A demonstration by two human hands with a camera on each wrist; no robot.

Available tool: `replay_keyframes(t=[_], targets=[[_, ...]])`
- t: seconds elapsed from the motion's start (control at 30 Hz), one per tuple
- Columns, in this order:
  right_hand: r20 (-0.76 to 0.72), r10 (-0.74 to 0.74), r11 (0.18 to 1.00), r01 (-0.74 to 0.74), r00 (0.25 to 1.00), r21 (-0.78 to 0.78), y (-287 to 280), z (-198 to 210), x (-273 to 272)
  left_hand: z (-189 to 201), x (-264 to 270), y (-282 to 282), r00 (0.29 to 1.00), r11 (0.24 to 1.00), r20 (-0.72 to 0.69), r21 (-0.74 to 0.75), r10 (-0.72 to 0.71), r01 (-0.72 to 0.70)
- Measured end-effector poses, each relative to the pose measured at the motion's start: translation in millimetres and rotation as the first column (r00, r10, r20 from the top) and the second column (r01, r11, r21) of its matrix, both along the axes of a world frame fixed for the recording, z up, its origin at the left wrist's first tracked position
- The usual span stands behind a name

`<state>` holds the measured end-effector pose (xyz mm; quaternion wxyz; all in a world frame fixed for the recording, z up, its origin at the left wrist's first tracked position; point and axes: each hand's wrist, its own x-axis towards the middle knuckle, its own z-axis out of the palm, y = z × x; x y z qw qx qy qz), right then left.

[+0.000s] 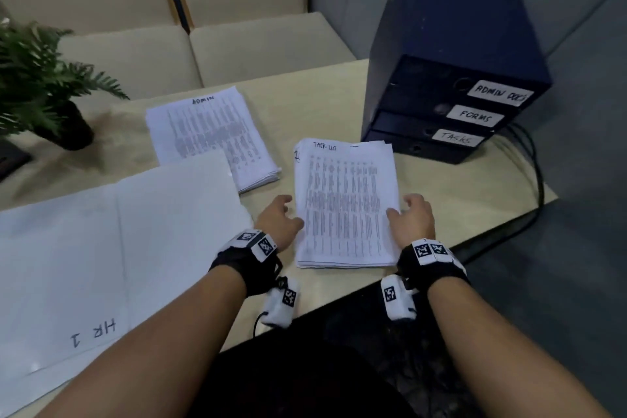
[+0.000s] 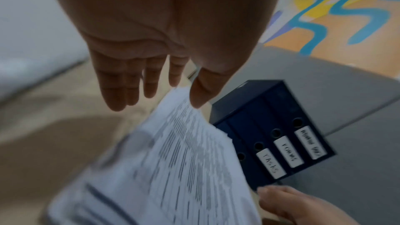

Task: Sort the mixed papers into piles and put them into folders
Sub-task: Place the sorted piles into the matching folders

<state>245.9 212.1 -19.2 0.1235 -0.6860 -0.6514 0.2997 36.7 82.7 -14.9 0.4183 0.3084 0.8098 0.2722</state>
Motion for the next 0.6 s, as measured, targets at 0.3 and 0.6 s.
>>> replay_keyframes(t=[0.3, 0.6], targets=[[-0.010, -0.037, 0.943, 0.032, 0.999, -0.331, 24.7, -29.9, 6.9, -34.9, 42.2, 37.5, 0.989, 0.988, -0.135, -0.137, 0.055, -0.073], [-0.214, 0.030, 0.872, -0.130, 0.976, -0.472, 41.4, -30.1, 6.1, -49.1, 25.5, 41.7, 0.997, 0.986, -0.075, -0.162, 0.022, -0.034]])
